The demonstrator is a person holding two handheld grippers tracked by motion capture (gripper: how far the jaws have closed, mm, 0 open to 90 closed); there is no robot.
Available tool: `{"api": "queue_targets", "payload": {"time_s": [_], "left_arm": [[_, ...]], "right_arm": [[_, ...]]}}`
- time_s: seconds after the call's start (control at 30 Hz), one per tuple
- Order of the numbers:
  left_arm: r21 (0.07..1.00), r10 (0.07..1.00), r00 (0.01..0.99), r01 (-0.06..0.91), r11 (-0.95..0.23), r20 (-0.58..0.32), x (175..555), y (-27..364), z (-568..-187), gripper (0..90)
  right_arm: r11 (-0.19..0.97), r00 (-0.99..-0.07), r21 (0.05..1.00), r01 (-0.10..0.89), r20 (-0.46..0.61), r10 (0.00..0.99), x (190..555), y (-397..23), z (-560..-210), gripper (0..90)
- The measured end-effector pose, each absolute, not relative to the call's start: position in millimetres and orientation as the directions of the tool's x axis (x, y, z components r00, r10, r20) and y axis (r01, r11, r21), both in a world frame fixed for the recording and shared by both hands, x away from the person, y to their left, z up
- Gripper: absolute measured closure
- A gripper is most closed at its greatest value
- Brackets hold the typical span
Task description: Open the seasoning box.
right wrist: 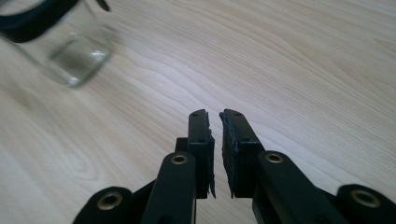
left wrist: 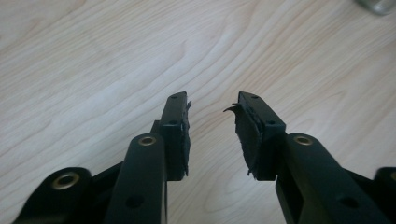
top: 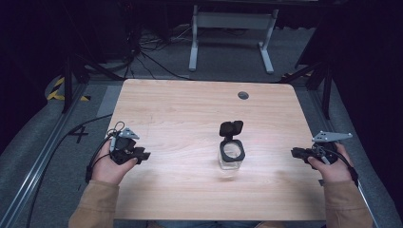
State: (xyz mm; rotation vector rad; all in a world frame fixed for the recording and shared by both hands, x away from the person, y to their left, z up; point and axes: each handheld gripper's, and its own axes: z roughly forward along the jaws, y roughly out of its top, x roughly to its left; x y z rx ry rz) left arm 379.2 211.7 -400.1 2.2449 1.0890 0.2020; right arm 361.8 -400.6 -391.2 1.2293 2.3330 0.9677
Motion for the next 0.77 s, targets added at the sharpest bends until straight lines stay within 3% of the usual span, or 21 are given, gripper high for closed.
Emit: {"api": "queue_targets", "payload": {"time_s": [0.07, 0.2, 0.27, 0.47, 0.6, 0.77], "left_arm": [[0.585, 0.756, 0.641, 0.666, -0.463, -0.13, 382, 219, -408, 62.5], [0.594, 0.725, 0.677, 0.637, -0.492, -0.126, 388, 225, -430, 53.1], [0.609, 0.708, 0.694, 0.621, -0.494, -0.133, 390, 225, -435, 49.0], [0.608, 0.703, 0.696, 0.623, -0.493, -0.143, 393, 221, -445, 39.7], [0.553, 0.715, 0.692, 0.634, -0.54, -0.096, 394, 215, -452, 33.1], [0.552, 0.707, 0.7, 0.631, -0.545, -0.102, 394, 209, -454, 30.7]], "right_arm": [[0.393, -0.567, 0.698, 0.598, 0.022, 0.823, 363, -403, -394, 74.9], [0.372, -0.539, 0.671, 0.642, 0.049, 0.841, 369, -411, -411, 52.9], [0.371, -0.533, 0.672, 0.641, 0.041, 0.845, 373, -411, -417, 46.8], [0.389, -0.546, 0.659, 0.644, 0.04, 0.837, 379, -409, -435, 40.6], [0.395, -0.543, 0.657, 0.643, 0.027, 0.839, 381, -407, -441, 40.3], [0.387, -0.551, 0.669, 0.635, 0.04, 0.834, 382, -400, -444, 40.1]]}}
